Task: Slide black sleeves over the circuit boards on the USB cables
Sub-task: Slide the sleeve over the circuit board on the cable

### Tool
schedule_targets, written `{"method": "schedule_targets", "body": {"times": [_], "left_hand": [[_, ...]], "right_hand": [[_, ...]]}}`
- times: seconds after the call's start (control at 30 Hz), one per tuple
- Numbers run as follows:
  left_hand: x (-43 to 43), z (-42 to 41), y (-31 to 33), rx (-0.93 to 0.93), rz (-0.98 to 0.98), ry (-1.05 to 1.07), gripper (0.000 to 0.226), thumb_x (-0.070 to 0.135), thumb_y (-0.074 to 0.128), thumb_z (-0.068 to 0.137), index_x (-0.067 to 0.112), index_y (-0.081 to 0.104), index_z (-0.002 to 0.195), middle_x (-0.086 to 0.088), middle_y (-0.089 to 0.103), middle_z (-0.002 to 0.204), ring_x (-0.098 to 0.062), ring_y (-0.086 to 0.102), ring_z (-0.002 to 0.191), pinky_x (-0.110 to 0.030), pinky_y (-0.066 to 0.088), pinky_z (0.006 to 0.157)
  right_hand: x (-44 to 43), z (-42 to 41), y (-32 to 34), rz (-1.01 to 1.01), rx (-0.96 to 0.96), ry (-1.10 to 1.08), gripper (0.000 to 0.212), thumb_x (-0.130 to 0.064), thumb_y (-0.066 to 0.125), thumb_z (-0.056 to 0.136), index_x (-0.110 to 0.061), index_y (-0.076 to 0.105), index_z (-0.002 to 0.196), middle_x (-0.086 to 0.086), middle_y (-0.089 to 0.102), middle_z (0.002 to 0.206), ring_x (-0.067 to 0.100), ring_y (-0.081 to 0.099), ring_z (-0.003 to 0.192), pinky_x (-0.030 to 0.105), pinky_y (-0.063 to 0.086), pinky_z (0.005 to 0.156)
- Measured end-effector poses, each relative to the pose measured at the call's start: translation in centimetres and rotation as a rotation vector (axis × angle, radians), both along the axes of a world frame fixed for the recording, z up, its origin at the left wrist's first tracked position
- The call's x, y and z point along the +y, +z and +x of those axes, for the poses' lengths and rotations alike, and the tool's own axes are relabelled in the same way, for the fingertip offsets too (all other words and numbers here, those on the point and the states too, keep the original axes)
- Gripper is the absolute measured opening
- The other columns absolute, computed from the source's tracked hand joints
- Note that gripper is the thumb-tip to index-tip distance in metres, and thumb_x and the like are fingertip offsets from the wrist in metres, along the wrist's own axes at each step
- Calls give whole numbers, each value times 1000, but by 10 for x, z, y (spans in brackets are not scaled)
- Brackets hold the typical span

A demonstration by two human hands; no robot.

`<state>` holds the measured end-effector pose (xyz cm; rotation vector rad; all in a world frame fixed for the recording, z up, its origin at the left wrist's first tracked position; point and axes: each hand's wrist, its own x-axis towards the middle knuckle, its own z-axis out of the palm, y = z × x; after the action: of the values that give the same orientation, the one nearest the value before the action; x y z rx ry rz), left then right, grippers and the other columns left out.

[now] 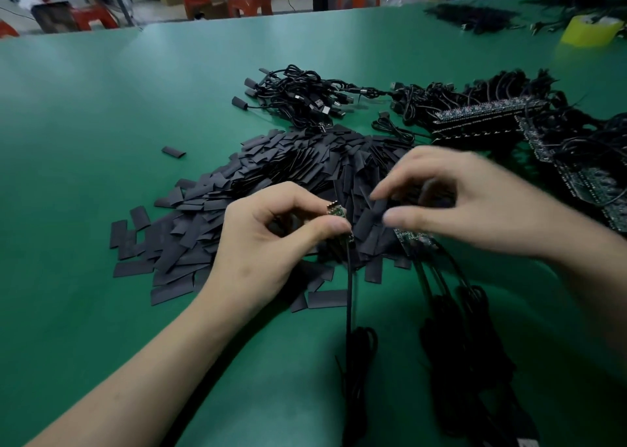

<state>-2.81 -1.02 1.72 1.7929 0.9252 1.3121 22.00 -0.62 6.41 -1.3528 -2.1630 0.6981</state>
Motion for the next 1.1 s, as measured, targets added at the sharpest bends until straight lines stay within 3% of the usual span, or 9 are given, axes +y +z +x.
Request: {"method": "schedule_targets", "body": {"times": [0.13,0.23,0.37,0.47,0.53,0.63,0.8,0.9,1.1], "left_hand": [[0,-2,-1,74,89,38,12,31,81,79,23,73,79,3,69,73,-11,61,65,-18,44,64],[5,-12,4,241,143,-32,14,34,77,83,22,75,77,6,70,71,-11,66,67,-24,48,63],[17,-31,11,673,228,-157,27,42,70,93,21,77,79,13,68,75,-3,64,72,-28,51,74],[20,-39,16,786,158,-258,16,40,71,93,28,80,89,15,70,87,-5,65,85,-36,53,81],[20,-40,17,849,136,-305,10,40,74,92,33,80,95,18,69,93,-6,63,94,-35,51,88],[21,-44,18,903,113,-331,14,43,76,89,38,78,102,21,65,101,-5,59,103,-31,48,94],[23,-46,19,936,76,-351,18,42,77,88,42,78,106,23,63,105,-2,57,107,-28,46,97],[23,-42,17,881,65,-331,15,37,80,86,38,80,100,18,65,99,-6,60,102,-32,49,94],[18,-29,9,511,117,-130,6,24,82,83,26,80,89,9,70,90,-15,67,91,-29,52,82]], "right_hand": [[-10,-41,-16,-218,33,189,29,-47,67,92,-21,75,99,-3,75,96,14,71,92,38,56,86],[-15,-42,-21,-413,290,263,19,-22,58,103,-11,70,93,5,79,91,18,75,87,26,57,79],[-12,-26,-11,-533,674,185,22,-31,57,98,-19,68,83,3,64,63,15,65,51,22,51,47],[-6,-10,8,-579,859,140,23,-33,57,98,-18,66,82,-5,44,55,3,42,35,20,45,38],[-2,0,22,-561,793,118,26,-34,56,99,-17,66,83,-6,39,54,2,34,33,18,40,35],[1,4,33,-493,369,65,31,-40,55,100,-18,66,81,-5,38,54,9,30,36,21,34,35],[-2,-23,22,-322,-145,22,31,-47,51,97,-25,68,82,-10,53,54,9,45,40,23,39,39],[1,-32,7,-238,-118,21,33,-45,53,99,-21,68,83,-8,51,52,10,45,39,20,36,39],[-4,-40,-26,-643,399,3,28,-35,55,103,-10,63,92,-9,33,52,8,23,37,19,29,33]]}}
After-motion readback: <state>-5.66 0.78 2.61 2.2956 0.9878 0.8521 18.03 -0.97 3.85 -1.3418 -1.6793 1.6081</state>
